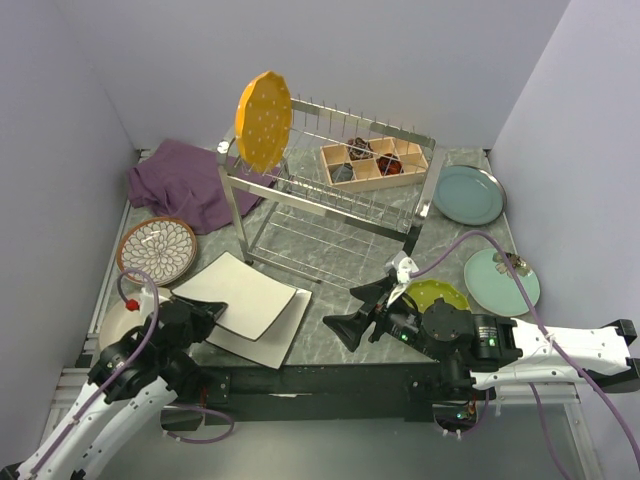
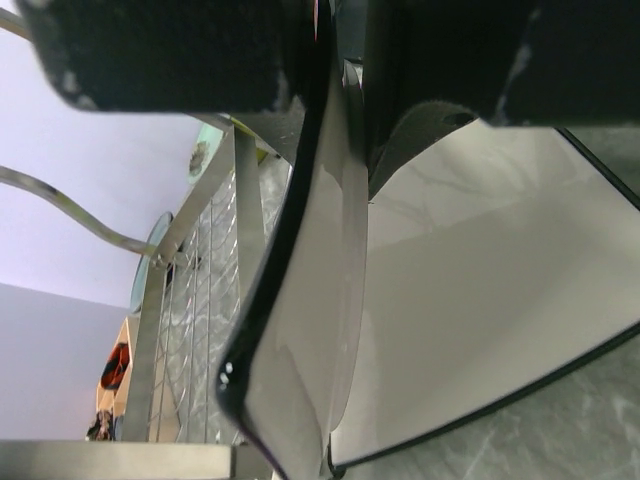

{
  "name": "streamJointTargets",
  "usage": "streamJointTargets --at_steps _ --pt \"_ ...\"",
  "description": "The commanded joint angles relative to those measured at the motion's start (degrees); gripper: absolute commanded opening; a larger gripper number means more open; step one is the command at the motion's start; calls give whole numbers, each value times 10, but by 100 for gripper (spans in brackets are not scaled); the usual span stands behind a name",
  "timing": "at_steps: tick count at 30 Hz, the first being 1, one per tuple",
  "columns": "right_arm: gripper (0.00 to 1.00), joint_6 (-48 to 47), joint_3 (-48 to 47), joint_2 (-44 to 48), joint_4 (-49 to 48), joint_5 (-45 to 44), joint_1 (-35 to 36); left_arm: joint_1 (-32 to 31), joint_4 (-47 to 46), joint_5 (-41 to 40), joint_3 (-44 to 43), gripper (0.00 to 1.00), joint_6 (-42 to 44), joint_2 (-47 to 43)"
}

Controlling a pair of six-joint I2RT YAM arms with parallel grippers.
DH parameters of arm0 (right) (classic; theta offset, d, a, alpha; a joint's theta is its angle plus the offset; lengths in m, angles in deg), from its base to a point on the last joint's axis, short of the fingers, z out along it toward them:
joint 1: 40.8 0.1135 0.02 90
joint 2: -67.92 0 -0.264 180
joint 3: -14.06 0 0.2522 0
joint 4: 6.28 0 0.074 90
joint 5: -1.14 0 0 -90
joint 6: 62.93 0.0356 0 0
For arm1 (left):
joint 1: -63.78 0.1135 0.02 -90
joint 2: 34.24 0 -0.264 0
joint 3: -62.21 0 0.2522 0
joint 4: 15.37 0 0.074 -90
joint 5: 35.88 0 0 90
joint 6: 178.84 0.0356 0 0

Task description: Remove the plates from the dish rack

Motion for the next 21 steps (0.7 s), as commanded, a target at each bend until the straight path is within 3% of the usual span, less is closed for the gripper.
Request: streamJointTargets --at_steps 1,18,21 --pt "100 -4 -11 6 -8 -18 2 1 -119 30 -4 1 -41 -18" --pt "100 -5 -10 16 -2 -21 2 2 -98 82 32 1 -29 -3" --pt "100 -6 -7 20 -5 -21 3 1 -81 80 28 5 -27 -7"
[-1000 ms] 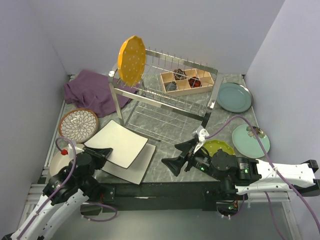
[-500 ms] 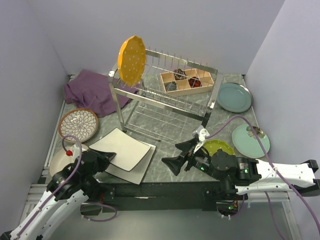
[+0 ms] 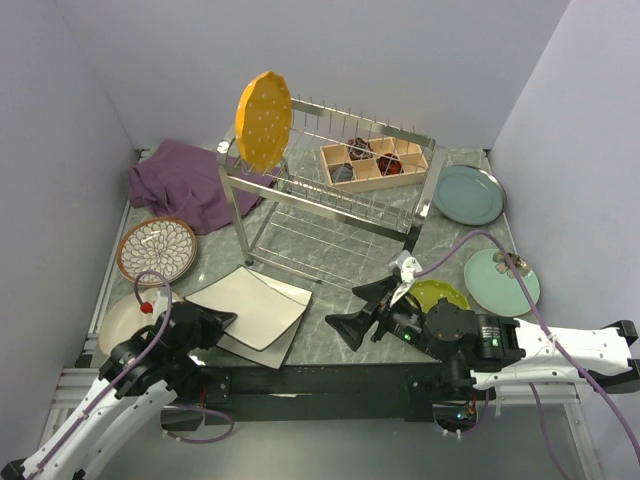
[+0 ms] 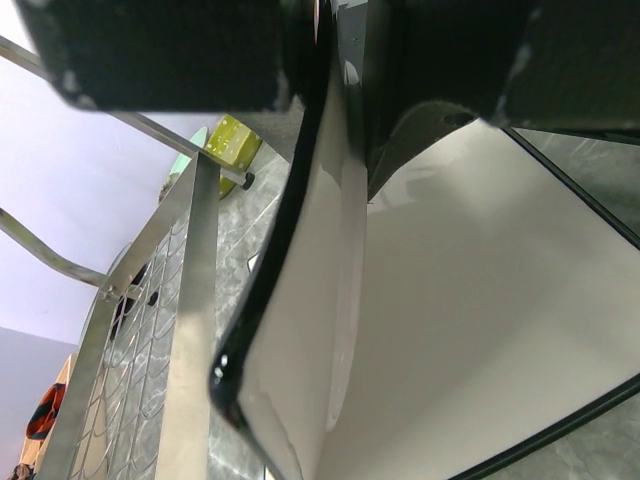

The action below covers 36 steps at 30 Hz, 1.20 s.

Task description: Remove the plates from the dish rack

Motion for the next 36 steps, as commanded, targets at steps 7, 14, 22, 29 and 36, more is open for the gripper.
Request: streamJointTargets --at_steps 7,14,22,29,36 --pt "100 -4 -8 11 -6 -19 2 2 -66 36 2 7 -17 -8" --pt "100 -5 -7 14 -6 -19 2 2 -36 51 28 9 -15 -2" --pt "100 -6 -10 17 -2 -19 2 2 -9 45 8 21 -4 12" --pt "100 -6 -6 26 -4 -19 2 2 14 28 -39 27 9 30" --pt "100 -5 -7 25 -1 -18 2 2 -2 47 -7 32 5 28"
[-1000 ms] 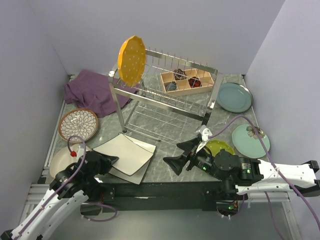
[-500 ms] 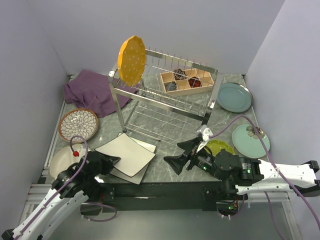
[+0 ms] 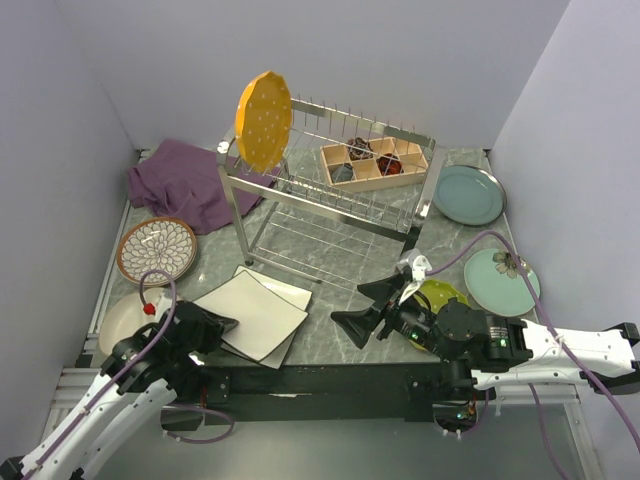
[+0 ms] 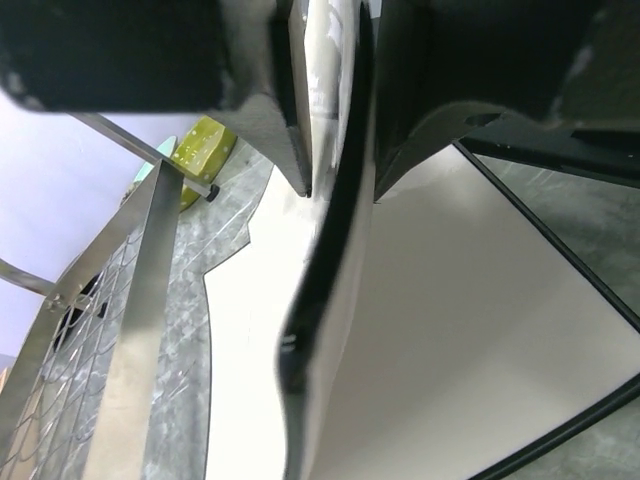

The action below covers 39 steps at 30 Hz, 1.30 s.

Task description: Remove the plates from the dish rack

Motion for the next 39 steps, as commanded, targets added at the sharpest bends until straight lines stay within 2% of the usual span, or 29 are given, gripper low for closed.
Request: streamJointTargets --at_steps 1,16,20,39 --pt "100 -5 -6 8 -5 -10 2 1 -34 16 3 33 0 0" --pt "100 -4 -4 17 -6 -9 2 2 -48 2 -20 51 17 33" --pt "100 -5 -4 17 -7 -8 2 2 -53 2 -19 62 15 34" --pt "100 -5 -3 25 -4 -9 2 1 -88 -13 -32 75 33 86"
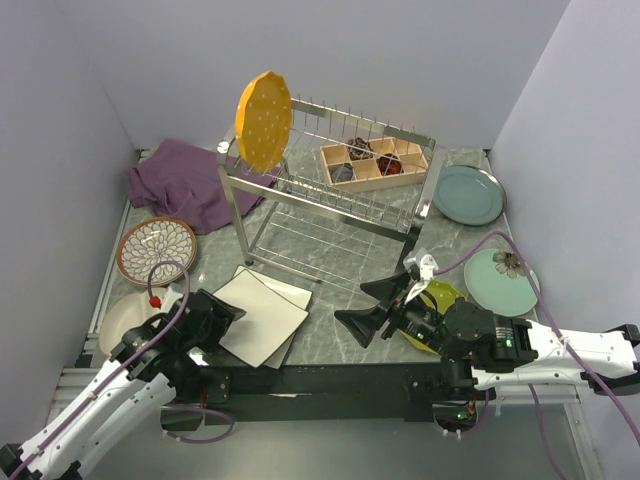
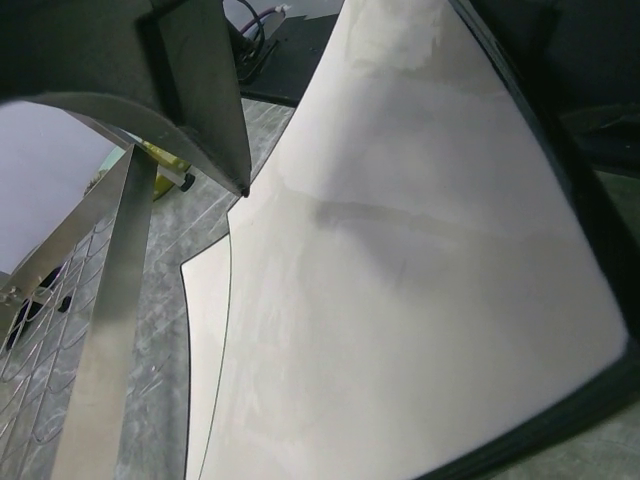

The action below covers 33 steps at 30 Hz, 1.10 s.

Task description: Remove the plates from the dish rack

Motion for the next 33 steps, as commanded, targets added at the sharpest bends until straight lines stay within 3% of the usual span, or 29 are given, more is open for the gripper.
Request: streamJointTargets --at_steps 1,33 --pt "100 -5 -3 7 -4 -9 2 2 -56 -12 -24 75 12 4" --pt "100 -7 -4 4 -3 -12 2 2 -31 -23 -42 90 -13 79"
